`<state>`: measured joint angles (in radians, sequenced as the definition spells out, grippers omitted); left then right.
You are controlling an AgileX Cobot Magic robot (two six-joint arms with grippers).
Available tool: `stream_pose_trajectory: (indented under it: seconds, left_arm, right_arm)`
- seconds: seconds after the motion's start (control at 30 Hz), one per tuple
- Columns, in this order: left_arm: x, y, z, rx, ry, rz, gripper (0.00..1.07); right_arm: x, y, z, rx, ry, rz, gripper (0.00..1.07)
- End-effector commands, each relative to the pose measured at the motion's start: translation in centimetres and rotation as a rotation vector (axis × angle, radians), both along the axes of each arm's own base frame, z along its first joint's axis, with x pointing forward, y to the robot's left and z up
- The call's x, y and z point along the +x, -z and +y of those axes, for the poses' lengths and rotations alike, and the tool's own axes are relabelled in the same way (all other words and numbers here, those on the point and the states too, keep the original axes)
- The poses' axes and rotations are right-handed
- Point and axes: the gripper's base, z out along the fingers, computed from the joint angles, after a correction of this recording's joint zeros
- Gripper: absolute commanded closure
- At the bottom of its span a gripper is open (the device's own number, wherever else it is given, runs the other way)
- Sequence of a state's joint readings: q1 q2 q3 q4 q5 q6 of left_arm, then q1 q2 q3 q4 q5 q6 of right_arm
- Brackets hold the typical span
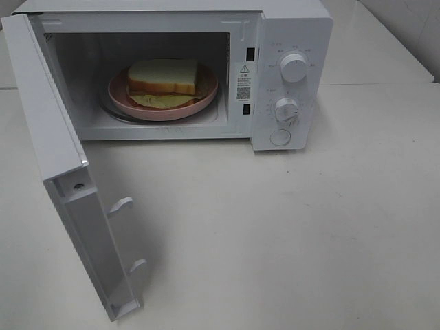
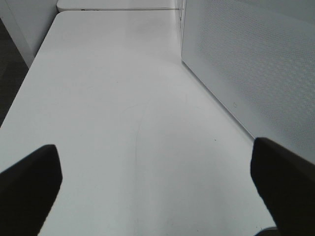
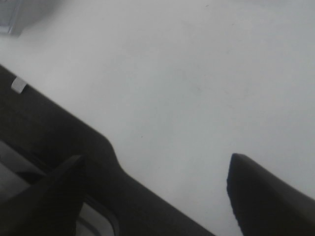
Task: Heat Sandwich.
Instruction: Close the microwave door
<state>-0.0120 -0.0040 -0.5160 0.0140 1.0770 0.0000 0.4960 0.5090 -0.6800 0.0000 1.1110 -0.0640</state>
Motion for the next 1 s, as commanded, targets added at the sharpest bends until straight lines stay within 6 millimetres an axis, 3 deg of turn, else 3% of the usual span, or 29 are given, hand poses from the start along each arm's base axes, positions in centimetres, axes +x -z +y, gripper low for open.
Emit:
stream_pose_trajectory:
  seconds: [0.03, 0.4, 0.67, 1.0]
  left_arm:
    - [-0.3, -0.1, 0.0, 0.001, -0.003, -0.029, 0.07]
    - [-0.3, -0.1, 0.0, 0.001, -0.003, -0.029, 0.07]
    - [-0.3, -0.1, 0.0, 0.001, -0.003, -0.03, 0.07]
    - [-0.3, -0.1, 0.0, 0.001, -0.003, -0.03, 0.07]
  right_arm:
    - [-0.8, -0.5, -1.1, 0.029, 0.096, -0.087, 0.31]
    - [-3.7, -1.2, -2.7, 0.094, 0.285, -0.279, 0.32]
    - [-5.0, 2.9, -3.0, 0.109, 0.399, -0.373, 0.32]
    - [-6.5, 3.2, -3.1, 0.121, 0.449, -0.46, 0.32]
